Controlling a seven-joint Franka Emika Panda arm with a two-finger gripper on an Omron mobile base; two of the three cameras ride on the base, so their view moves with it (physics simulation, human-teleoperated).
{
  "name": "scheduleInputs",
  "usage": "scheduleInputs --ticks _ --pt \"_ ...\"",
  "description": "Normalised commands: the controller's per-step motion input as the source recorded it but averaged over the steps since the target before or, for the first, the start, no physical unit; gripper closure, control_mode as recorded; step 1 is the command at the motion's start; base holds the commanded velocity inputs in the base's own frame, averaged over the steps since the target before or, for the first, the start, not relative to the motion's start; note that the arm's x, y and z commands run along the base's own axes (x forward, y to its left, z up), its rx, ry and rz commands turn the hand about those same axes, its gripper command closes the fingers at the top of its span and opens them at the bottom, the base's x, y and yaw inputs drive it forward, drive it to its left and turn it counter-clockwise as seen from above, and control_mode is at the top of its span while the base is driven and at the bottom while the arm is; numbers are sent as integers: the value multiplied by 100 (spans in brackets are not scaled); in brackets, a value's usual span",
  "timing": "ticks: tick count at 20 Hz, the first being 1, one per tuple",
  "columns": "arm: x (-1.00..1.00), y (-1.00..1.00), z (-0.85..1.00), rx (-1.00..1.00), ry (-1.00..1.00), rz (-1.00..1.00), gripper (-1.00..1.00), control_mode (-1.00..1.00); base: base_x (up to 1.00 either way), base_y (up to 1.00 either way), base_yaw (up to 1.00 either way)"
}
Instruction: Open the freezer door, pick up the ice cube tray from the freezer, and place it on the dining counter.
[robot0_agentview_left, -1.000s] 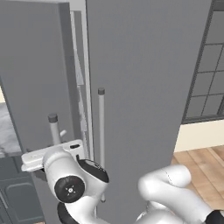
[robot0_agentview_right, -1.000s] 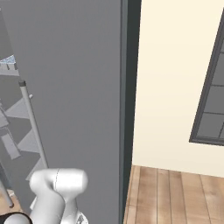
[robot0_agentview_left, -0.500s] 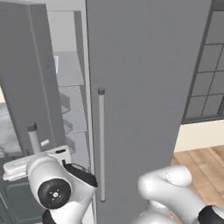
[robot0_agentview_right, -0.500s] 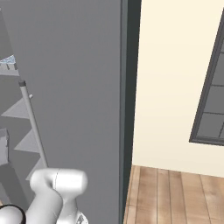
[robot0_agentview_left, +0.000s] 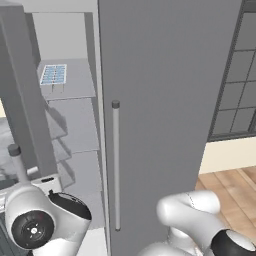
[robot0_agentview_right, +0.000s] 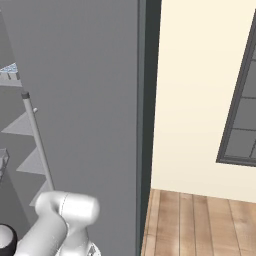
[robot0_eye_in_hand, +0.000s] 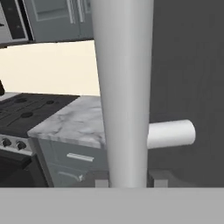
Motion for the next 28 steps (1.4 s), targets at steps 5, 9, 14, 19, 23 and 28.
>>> scheduleInputs --ticks 5,9,14,19,23,28 --pt "-12 41 0 0 5 2 100 -100 0 0 0" --pt "-10 40 -1 0 5 2 100 -100 0 0 0" --pt "-6 38 -2 0 4 2 100 -100 0 0 0" --pt "-8 35 0 0 3 1 100 -100 0 0 0" --pt "-1 15 0 0 0 1 100 -100 0 0 0" --pt "0 1 0 0 0 0 100 -100 0 0 0"
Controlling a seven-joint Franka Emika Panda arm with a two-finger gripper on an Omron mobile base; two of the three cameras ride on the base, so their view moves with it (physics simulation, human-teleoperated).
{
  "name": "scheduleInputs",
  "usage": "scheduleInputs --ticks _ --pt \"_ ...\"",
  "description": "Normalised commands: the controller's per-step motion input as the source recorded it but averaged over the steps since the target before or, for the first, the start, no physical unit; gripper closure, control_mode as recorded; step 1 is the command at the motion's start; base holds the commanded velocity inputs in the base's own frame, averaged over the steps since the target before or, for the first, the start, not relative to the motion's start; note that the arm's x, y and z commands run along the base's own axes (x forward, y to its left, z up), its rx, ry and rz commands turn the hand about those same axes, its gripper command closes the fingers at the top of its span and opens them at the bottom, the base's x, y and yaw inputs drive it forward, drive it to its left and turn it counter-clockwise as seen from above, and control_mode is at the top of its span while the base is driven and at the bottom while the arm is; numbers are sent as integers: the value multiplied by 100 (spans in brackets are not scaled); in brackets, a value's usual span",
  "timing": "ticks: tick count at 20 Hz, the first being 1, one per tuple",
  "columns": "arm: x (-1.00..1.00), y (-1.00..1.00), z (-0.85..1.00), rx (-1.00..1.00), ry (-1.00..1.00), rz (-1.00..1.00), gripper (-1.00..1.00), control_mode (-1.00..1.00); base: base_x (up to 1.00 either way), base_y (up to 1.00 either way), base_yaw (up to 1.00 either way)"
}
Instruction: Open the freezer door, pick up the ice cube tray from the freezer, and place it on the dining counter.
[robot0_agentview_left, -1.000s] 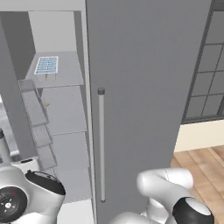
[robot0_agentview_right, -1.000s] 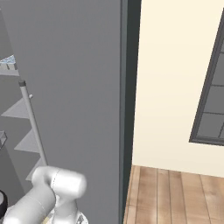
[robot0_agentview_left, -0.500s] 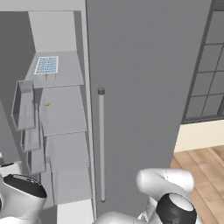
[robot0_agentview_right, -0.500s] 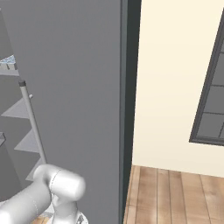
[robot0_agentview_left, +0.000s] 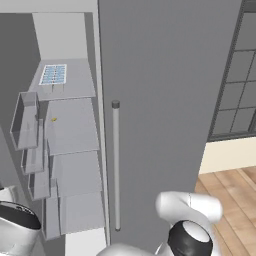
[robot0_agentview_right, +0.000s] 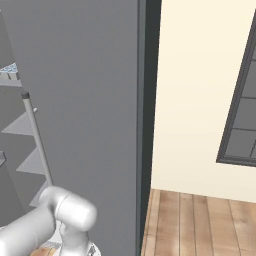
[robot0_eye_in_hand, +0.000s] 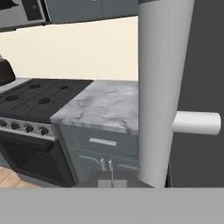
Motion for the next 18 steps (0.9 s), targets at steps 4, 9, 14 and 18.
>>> scheduleInputs --ticks 4,9,14,18 --pt "0 0 0 0 0 0 -100 -100 0 0 0" --pt "-10 -5 0 0 0 0 -100 -100 0 0 0" --pt "-48 -19 0 0 0 0 -100 -100 0 0 0" --pt "-55 -36 1 0 -1 0 -100 -100 0 0 0"
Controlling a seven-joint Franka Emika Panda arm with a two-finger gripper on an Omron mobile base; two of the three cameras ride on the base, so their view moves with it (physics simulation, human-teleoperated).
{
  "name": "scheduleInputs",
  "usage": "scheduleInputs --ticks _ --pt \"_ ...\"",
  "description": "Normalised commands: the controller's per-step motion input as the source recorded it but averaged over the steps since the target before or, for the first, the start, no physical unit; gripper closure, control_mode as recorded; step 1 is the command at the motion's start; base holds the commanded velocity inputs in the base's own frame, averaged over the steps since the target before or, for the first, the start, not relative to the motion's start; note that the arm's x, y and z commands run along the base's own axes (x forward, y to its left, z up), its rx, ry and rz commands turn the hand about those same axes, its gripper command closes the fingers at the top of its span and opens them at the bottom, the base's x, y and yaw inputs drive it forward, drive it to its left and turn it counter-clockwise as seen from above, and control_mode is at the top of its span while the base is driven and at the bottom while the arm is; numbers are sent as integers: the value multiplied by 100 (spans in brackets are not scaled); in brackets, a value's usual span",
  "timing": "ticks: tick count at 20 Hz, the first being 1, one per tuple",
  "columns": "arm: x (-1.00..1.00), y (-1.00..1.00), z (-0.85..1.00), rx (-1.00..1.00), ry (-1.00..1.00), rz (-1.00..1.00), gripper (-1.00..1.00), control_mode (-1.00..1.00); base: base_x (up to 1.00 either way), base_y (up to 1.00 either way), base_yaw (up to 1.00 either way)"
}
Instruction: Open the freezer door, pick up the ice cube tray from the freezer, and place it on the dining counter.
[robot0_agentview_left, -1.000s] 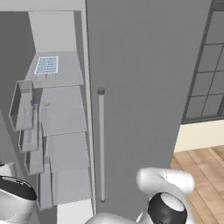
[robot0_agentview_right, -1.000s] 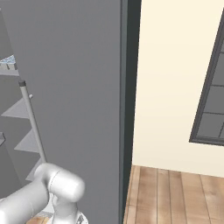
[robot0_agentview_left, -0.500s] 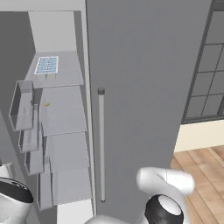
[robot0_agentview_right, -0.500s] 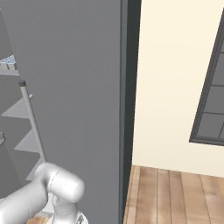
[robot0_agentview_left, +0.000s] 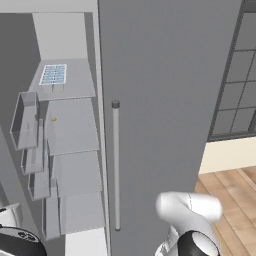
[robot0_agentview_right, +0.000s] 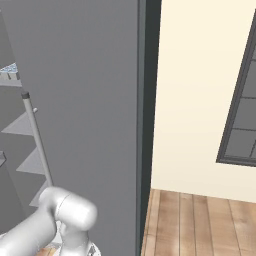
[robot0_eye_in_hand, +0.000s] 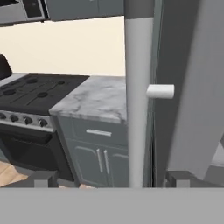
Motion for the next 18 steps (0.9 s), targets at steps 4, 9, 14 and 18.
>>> scheduleInputs --ticks 4,9,14,18 --pt "-26 -64 9 0 0 0 -100 -100 0 0 0" --pt "-20 -73 0 0 0 0 -100 -100 0 0 0" --pt "-19 -84 1 0 0 0 -100 -100 0 0 0" --pt "-1 -86 11 0 0 0 -100 -100 0 0 0"
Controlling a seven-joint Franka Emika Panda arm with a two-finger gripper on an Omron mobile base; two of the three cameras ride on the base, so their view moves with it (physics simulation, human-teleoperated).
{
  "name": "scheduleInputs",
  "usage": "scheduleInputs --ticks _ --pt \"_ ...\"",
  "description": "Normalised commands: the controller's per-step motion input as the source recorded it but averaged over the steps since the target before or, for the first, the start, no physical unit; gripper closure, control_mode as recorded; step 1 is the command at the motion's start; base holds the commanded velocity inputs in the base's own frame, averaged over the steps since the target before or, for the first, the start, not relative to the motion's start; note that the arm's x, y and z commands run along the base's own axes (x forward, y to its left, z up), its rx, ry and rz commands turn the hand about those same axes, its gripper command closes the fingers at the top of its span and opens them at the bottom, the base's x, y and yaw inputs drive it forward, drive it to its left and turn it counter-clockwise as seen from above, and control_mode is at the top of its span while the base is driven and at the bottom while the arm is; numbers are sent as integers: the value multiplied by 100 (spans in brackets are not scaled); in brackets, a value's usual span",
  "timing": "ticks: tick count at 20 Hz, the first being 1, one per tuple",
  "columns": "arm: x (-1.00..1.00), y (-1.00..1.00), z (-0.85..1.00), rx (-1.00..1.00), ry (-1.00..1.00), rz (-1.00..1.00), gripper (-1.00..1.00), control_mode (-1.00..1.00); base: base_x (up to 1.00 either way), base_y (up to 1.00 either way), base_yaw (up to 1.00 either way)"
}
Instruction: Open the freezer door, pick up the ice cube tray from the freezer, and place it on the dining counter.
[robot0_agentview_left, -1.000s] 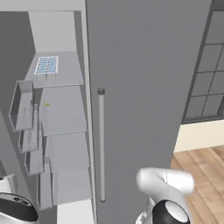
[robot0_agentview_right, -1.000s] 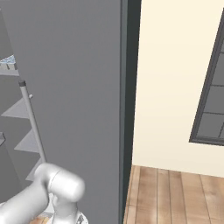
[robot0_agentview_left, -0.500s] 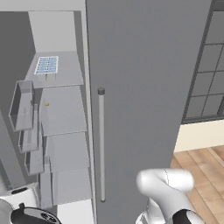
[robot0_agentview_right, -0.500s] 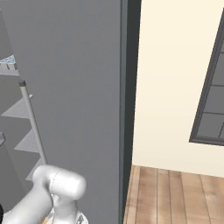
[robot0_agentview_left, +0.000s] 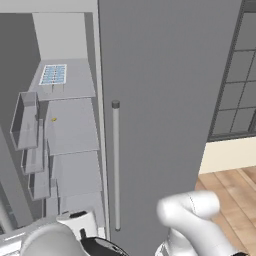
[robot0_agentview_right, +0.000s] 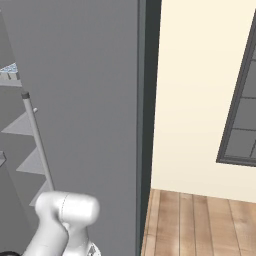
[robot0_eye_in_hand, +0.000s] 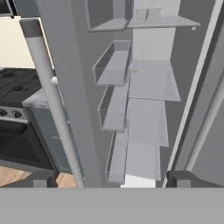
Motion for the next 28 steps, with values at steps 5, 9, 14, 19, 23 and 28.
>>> scheduleInputs --ticks 5,9,14,19,23,28 --pt "0 -88 5 0 0 0 -100 -100 0 0 0" --pt "18 -81 2 1 -3 7 -100 -100 0 0 0" --pt "28 -50 14 3 -8 17 -100 -100 0 0 0" --pt "26 -29 33 9 -13 26 -100 -100 0 0 0" --pt "4 -15 56 11 -9 24 -100 -100 0 0 0" --pt "3 -15 58 13 -4 24 -100 -100 0 0 0"
